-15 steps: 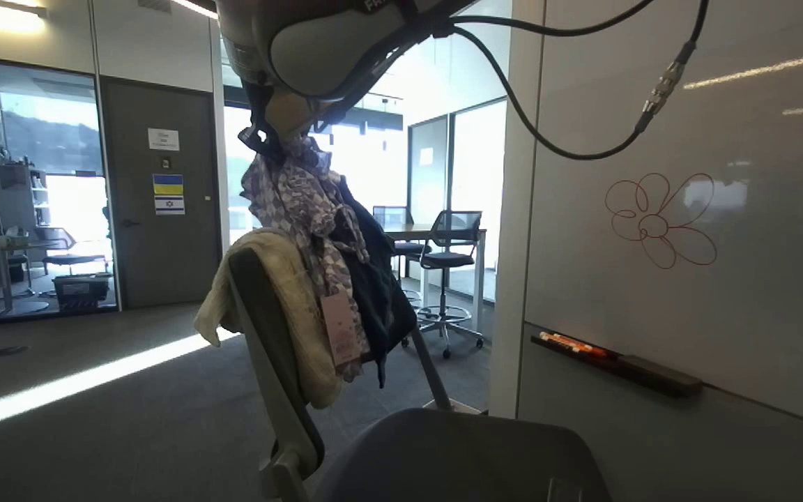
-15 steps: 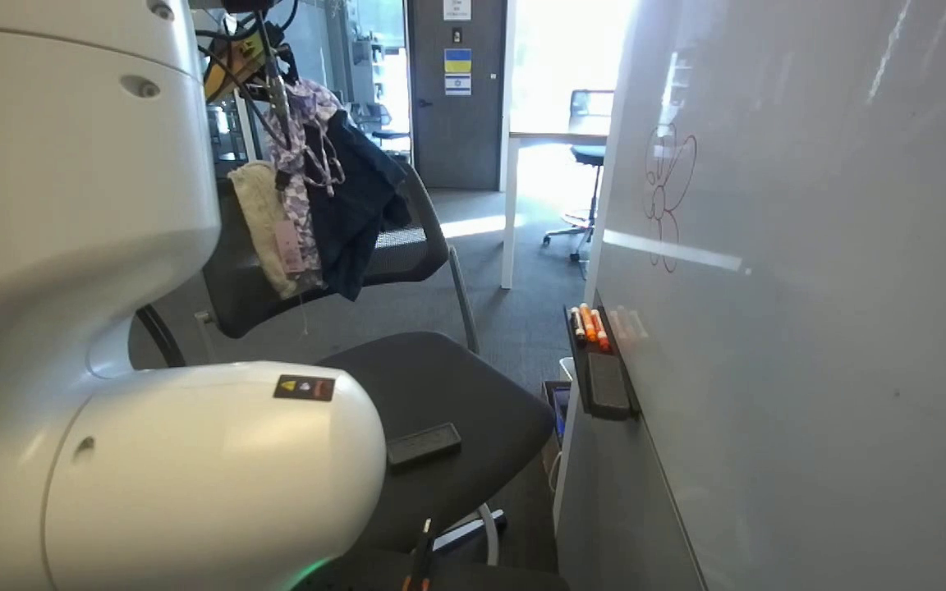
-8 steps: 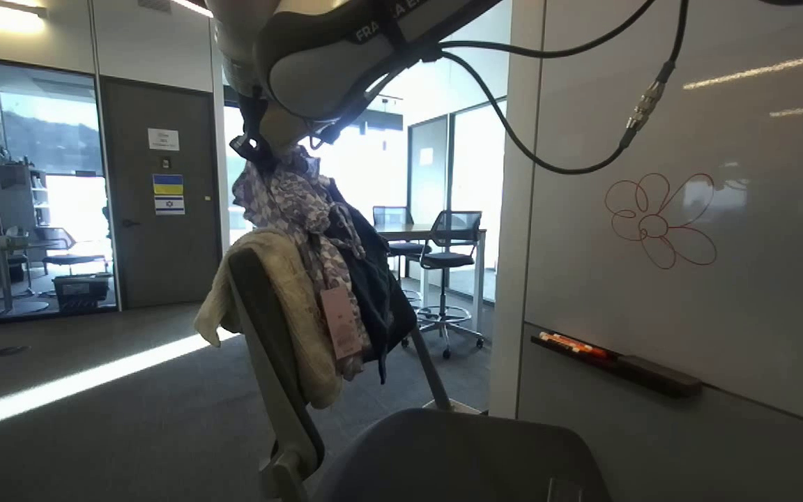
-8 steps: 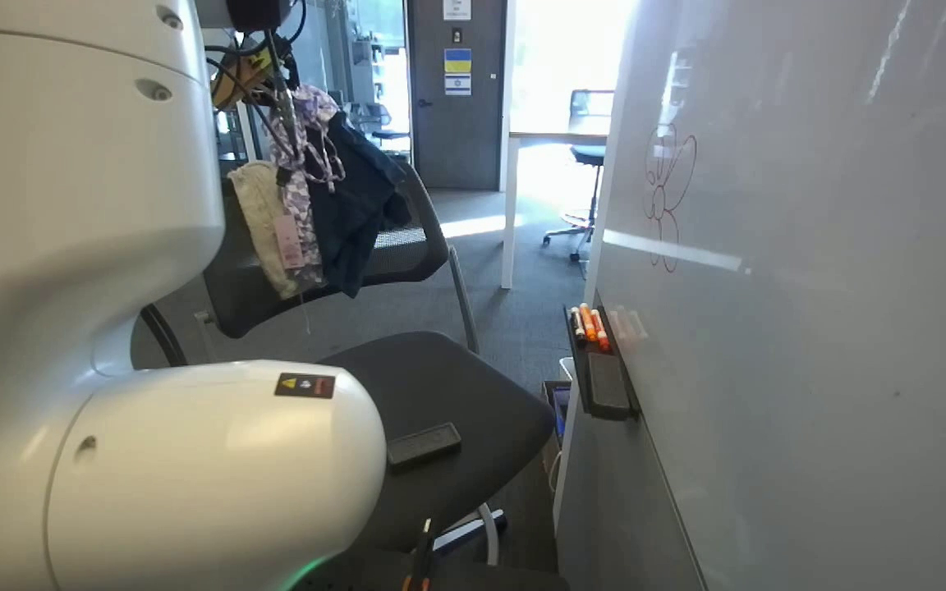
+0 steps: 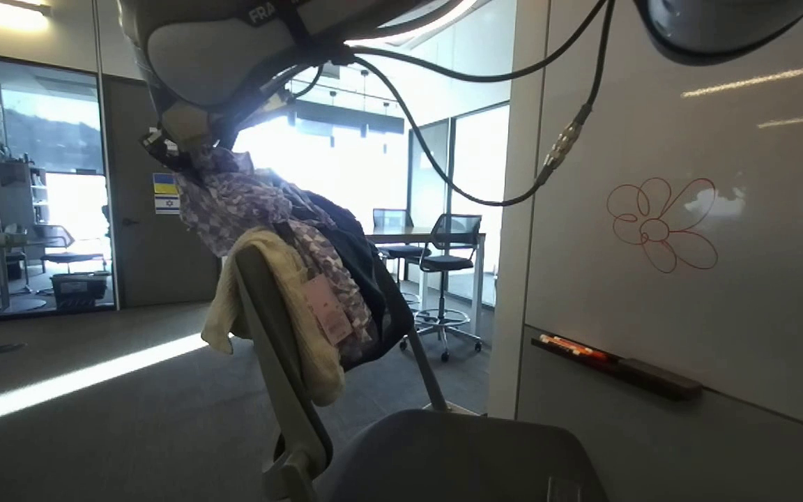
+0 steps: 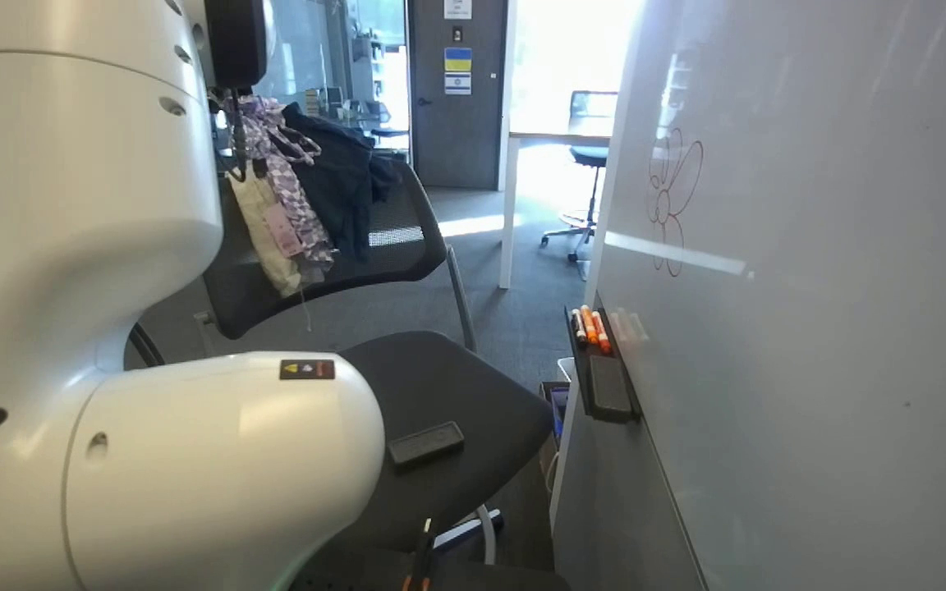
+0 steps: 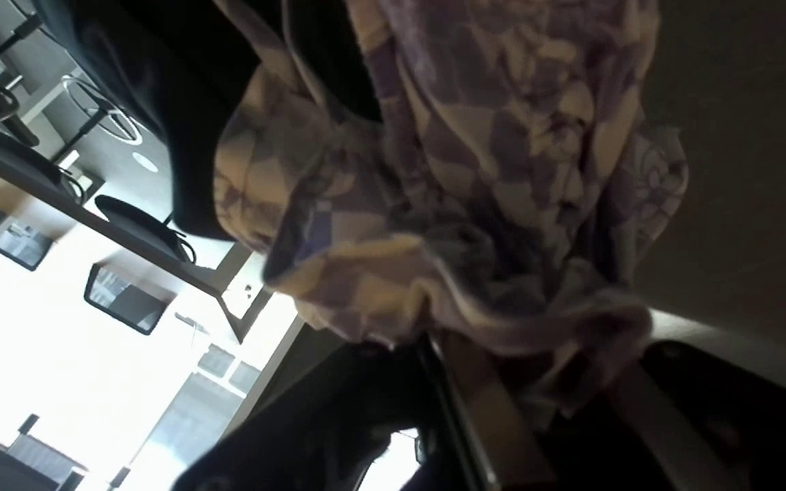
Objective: Hang the towel and purple clothing on the backrest of the chair.
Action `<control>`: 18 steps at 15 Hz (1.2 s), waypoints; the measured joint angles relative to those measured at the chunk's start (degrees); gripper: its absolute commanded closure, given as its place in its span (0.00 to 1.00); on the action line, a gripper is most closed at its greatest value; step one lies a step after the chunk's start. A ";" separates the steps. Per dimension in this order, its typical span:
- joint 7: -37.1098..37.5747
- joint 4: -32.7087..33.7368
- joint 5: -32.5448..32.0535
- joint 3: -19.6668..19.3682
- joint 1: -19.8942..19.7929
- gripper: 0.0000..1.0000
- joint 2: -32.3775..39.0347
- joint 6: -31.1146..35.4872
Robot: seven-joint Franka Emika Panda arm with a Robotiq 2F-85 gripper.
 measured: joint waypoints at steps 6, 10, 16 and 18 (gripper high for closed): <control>-1.07 6.28 1.49 -0.77 1.13 0.00 1.40 -2.21; -4.34 6.81 7.04 0.18 -0.16 0.00 -1.04 -8.53; -6.23 3.60 19.67 1.63 -4.07 0.00 -8.31 -20.44; -6.23 0.63 23.88 1.63 -6.10 0.00 -11.53 -23.21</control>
